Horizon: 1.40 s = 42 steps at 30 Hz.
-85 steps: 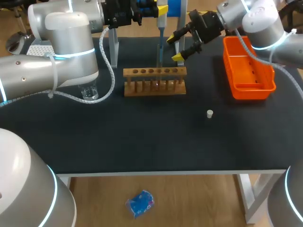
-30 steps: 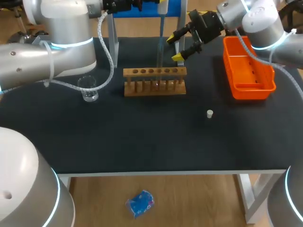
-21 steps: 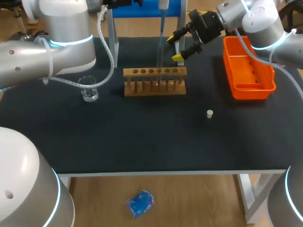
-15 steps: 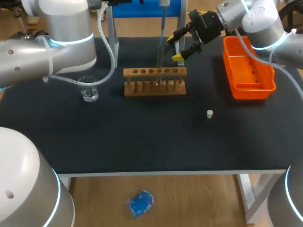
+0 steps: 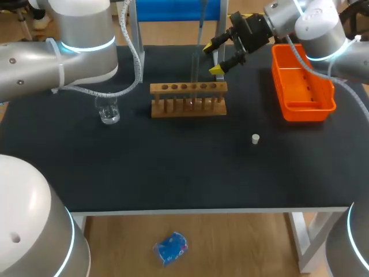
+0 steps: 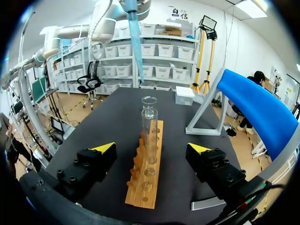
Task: Invert the test tube, pick up the pipette, mount the tip to pipette, aspirate from beaker and dispense into the tube, eject the tip, return the pipette, and cap with the stopper.
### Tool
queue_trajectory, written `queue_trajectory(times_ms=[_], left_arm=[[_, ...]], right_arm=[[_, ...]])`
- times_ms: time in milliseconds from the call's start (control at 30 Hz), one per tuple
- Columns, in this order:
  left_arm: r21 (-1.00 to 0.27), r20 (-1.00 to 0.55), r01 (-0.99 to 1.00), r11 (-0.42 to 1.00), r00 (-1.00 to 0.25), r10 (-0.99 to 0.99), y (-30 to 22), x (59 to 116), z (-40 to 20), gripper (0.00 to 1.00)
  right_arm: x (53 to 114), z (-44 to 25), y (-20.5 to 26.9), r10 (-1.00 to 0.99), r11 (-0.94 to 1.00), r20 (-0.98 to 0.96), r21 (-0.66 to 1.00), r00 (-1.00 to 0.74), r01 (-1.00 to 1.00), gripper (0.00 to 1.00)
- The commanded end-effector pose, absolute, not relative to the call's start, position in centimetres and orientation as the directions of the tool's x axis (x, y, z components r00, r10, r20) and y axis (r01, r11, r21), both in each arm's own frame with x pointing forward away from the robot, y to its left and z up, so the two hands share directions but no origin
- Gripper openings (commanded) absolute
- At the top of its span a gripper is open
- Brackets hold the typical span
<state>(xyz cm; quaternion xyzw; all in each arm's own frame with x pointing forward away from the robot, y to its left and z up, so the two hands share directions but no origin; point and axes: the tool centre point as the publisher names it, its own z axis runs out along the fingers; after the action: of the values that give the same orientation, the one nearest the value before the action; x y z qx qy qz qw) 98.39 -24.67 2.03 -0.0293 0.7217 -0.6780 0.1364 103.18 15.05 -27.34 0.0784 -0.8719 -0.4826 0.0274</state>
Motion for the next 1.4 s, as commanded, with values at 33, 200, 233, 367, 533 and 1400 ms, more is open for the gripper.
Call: queue_trajectory(times_ms=[33,200,233,367,533,1400], left_arm=[[-0.986,-0.153,0.132,0.104,-0.962,-0.227,-25.1,96.3,3.7,0.0],[-0.981,-0.175,0.155,0.113,-0.965,-0.195,-25.8,93.1,4.9,0.0],[-0.98,-0.18,0.161,0.114,-0.966,-0.184,-26.0,92.5,5.0,0.0],[-0.979,-0.186,0.169,0.116,-0.97,-0.159,-26.5,89.9,5.0,0.0],[-0.982,-0.17,0.155,0.108,-0.974,-0.152,-26.5,87.8,3.7,0.0],[-0.999,-0.038,0.043,-0.021,-0.977,-0.209,-26.8,81.0,-5.1,0.0]], right_arm=[[102.8,-26.3,13.8,-0.133,0.526,-0.041,0.844,-0.99,-0.106,1.0],[100.8,-25.1,11.7,-0.105,0.498,-0.051,0.862,-0.993,-0.097,1.0],[100.4,-24.9,11.4,-0.1,0.491,-0.054,0.866,-0.994,-0.096,1.0],[97.7,-23.7,10.4,-0.08,0.42,-0.069,0.902,-0.994,-0.096,1.0],[94.7,-22.5,10.1,-0.064,0.331,-0.083,0.938,-0.995,-0.099,1.0],[83.0,-20.7,8.8,-0.123,0.107,-0.091,0.989,-0.988,-0.104,1.0]])
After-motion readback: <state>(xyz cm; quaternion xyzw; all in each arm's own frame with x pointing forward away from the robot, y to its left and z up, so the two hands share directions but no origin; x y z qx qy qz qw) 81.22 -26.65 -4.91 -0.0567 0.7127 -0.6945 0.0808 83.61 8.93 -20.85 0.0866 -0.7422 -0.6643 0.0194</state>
